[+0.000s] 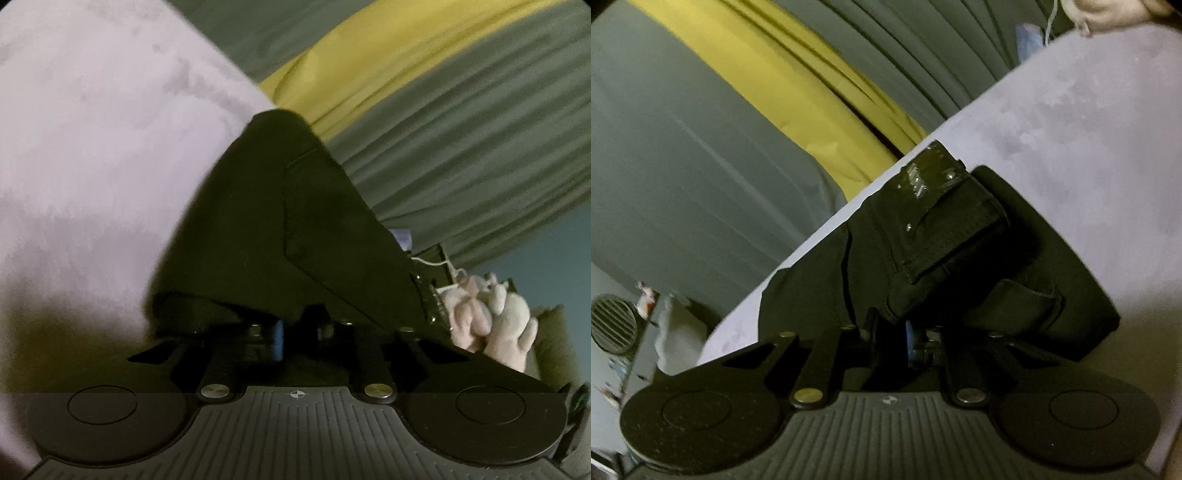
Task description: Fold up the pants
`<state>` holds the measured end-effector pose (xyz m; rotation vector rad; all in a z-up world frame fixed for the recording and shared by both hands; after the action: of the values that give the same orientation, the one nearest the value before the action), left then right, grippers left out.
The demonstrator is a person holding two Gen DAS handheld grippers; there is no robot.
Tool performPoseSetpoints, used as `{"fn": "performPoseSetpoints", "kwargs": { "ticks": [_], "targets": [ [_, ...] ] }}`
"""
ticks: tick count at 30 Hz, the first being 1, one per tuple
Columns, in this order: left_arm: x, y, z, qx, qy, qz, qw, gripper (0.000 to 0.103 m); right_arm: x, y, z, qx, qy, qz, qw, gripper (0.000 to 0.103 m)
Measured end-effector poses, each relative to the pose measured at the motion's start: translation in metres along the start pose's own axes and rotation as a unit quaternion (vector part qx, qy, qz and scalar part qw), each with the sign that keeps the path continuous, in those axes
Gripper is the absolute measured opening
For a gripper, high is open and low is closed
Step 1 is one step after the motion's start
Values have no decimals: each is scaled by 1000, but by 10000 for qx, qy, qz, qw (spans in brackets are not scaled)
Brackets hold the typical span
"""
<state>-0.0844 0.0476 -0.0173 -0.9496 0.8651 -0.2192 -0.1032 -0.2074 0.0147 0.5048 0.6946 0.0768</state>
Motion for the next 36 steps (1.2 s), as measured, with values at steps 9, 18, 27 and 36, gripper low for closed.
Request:
{"fn": "performPoseSetpoints", "kwargs": {
  "ticks": [9,18,27,36],
  "targets": [
    [-1,-9,-11,716,-19,680,9951,15,-10,10,-2,-850,-49,-215,9961,13],
    [-1,-8,-13,916,-31,973,9910,23,14,-22,-9,-533,471,-259,9971,17],
    [2,-23,-20,1479,-64,1202,9816,36,-27,-35,14,-393,18,-219,9990,25],
    [7,-29,-28,1808,-56,1317,9746,43,-15,-42,18,-401,85,-199,9990,29]
  ]
}}
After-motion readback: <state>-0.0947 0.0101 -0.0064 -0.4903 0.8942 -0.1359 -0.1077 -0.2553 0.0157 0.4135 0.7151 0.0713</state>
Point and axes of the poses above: each gripper's, at about its wrist camera, not at the fingertips, and x roughly the way its jaws point, y to its left, z to its top, the point moved 4 cm from there along x, roughly the way its jaws point, and after that the axes turned 11 degrees about -x, right-handed, at the moved point
